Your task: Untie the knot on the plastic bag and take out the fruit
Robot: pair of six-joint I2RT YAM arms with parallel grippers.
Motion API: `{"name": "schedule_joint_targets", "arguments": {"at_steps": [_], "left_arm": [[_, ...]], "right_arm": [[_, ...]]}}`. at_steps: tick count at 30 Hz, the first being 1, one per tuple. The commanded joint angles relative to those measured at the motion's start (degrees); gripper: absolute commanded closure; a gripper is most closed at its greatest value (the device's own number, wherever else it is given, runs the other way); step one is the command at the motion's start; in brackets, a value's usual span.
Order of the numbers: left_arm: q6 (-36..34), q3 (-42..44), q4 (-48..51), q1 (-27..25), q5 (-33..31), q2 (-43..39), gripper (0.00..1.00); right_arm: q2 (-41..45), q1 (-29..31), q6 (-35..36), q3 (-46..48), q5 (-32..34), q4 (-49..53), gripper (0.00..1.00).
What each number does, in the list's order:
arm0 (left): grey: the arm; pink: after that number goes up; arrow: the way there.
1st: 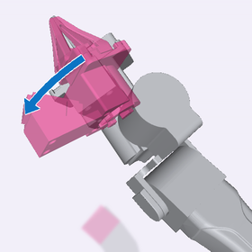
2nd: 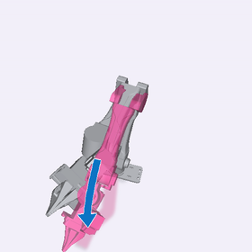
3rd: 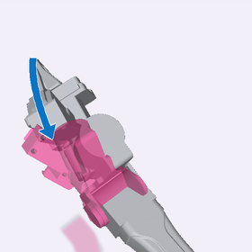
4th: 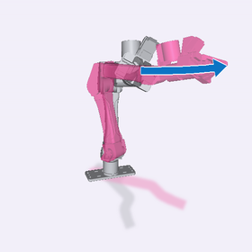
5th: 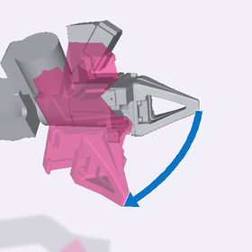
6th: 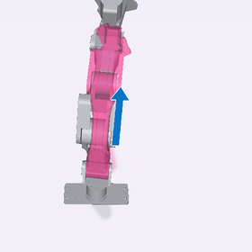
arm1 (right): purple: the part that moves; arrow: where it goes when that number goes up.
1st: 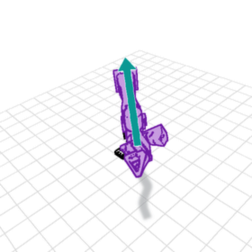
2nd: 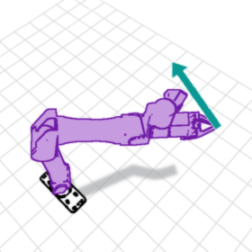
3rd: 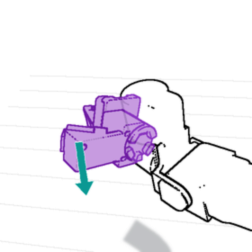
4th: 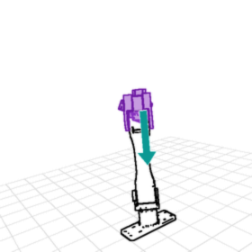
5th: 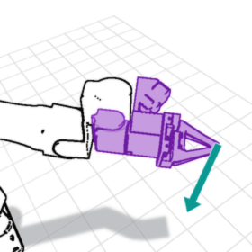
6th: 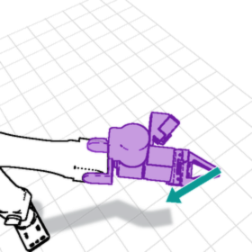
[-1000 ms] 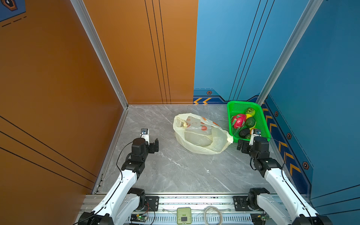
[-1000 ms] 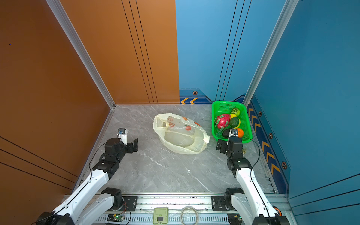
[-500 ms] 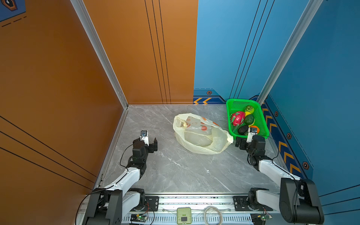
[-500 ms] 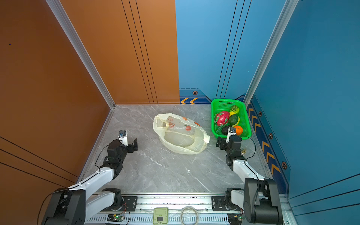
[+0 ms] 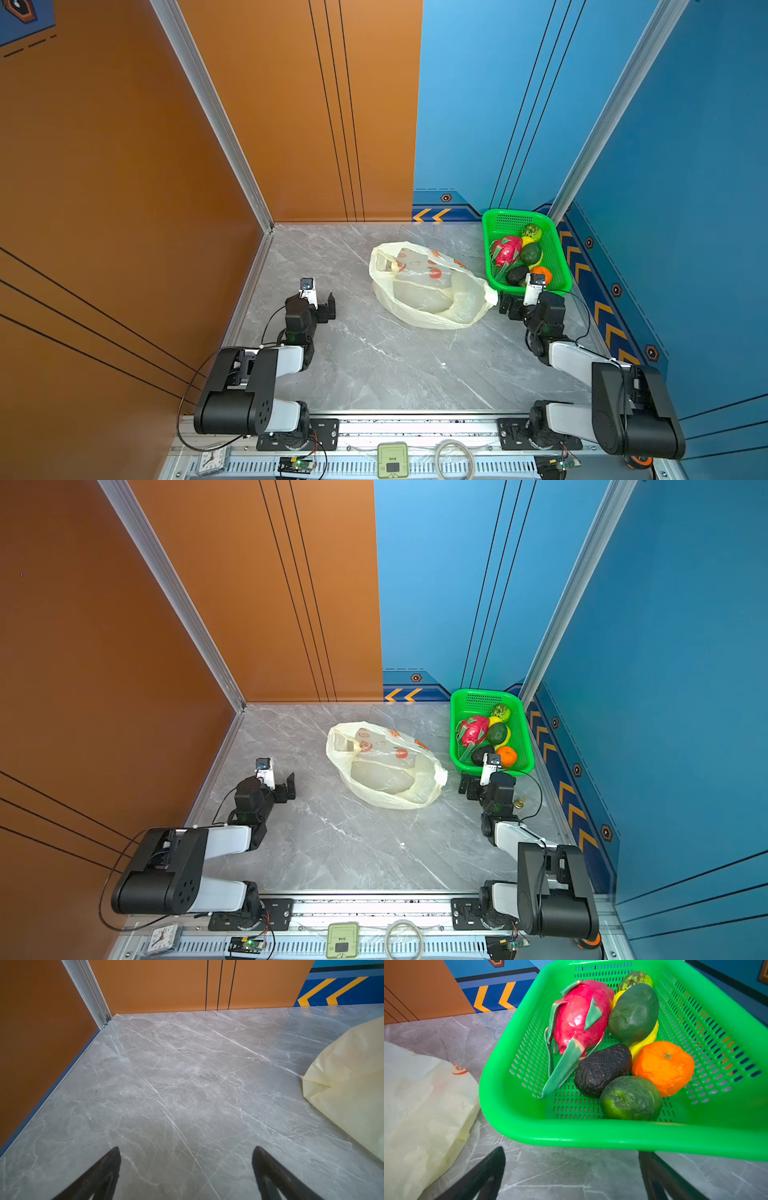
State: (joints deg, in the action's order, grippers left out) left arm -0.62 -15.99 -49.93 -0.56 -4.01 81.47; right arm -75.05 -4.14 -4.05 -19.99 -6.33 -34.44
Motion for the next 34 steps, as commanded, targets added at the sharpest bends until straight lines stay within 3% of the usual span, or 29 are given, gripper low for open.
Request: {"name": "schedule_joint_targets", "arguments": {"at_steps": [1,14,24,34], "left_arm": [[0.71,-1.31,-4.6,0.56,0.84,1.23,0.01],[1.2,-1.54,-8.16,0.62,0.22,5.89,0.01],[1.01,-1.72,-8.87,0.58,0.76,6.75,0.02],[0.8,-1.63,-8.78,0.65,0.73,6.83,0.02]], "right_arm": [[-1.46,-0.16,0.17,0.2,-2.39,-8.06,0.0],[-13.09,0.87,0.43,0.04,-3.63,-20.5,0.0],[-13.39,5.52,2.21,0.47,7.96,-20.93,0.0],[-13.37,6.34,2.39,0.48,10.67,-20.91,0.0]]}}
